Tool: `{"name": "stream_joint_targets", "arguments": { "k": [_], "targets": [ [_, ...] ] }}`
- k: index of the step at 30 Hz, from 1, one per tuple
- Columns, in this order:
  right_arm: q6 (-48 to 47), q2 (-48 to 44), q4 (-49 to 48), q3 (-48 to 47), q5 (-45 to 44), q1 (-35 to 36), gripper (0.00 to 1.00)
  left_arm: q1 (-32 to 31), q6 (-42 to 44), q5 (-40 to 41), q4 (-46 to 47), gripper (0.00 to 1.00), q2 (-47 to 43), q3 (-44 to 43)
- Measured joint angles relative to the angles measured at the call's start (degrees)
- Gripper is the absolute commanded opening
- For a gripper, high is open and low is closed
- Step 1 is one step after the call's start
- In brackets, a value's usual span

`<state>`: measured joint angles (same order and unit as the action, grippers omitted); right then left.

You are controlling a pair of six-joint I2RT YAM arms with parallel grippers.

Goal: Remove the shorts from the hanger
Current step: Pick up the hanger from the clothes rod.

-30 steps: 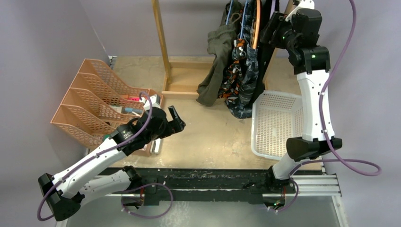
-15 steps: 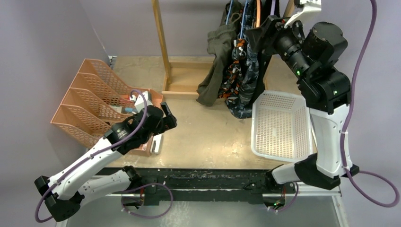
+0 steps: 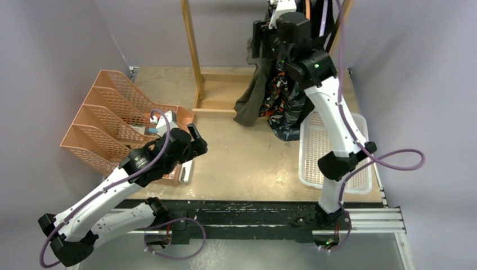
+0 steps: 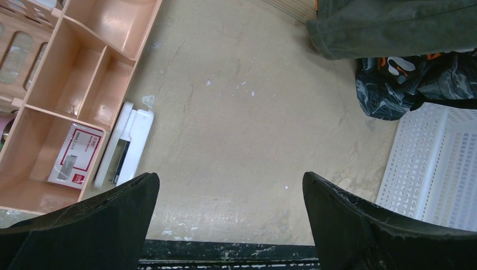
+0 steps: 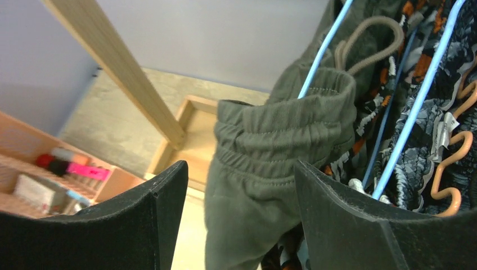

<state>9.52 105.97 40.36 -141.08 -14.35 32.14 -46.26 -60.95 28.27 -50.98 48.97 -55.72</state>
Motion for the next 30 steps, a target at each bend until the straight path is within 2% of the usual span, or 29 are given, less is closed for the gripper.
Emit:
{"name": "stream_joint_targets", "arguments": {
  "k": [10,15,17,19,23,27,28,30],
  "targets": [
    [-2.89,3.93,-0.57,-0.39,-13.49,0.50,0.63,0.00,-0.07,-0.17,-0.59,1.00,-0.02,0.24],
    [-4.17,4.83,-2.40,-0.33,-16.74,0.72,0.57,0.00,-0.52,-0.57,-0.55,1.00,-0.02,0.24],
    [-4.63,5.51,-3.28,-0.37,-17.20,0.90,0.49,0.00,-0.74,-0.74,-0.55,1.00,-0.02,0.24],
    [-4.92,6.47,-3.82,-0.57,-17.16,1.05,0.33,0.00,-1.03,-0.85,-0.57,1.00,-0.04,0.24],
    [-5.14,7.93,-4.59,-0.98,-16.65,1.25,0.12,0.00,-1.22,-0.85,-0.74,0.99,-0.22,0.24],
    [-4.35,7.43,-4.79,-0.98,-17.27,1.22,0.05,0.00,-1.49,-0.83,-1.03,1.00,-0.90,0.24],
    [-4.31,7.17,-4.72,-0.98,-17.20,1.22,0.00,0.00,-1.51,-0.81,-1.03,1.00,-1.09,0.24],
    [-4.09,6.36,-4.48,-1.09,-16.74,1.22,0.00,0.00,-1.55,-0.81,-1.05,0.99,-1.31,0.24]
  ]
}}
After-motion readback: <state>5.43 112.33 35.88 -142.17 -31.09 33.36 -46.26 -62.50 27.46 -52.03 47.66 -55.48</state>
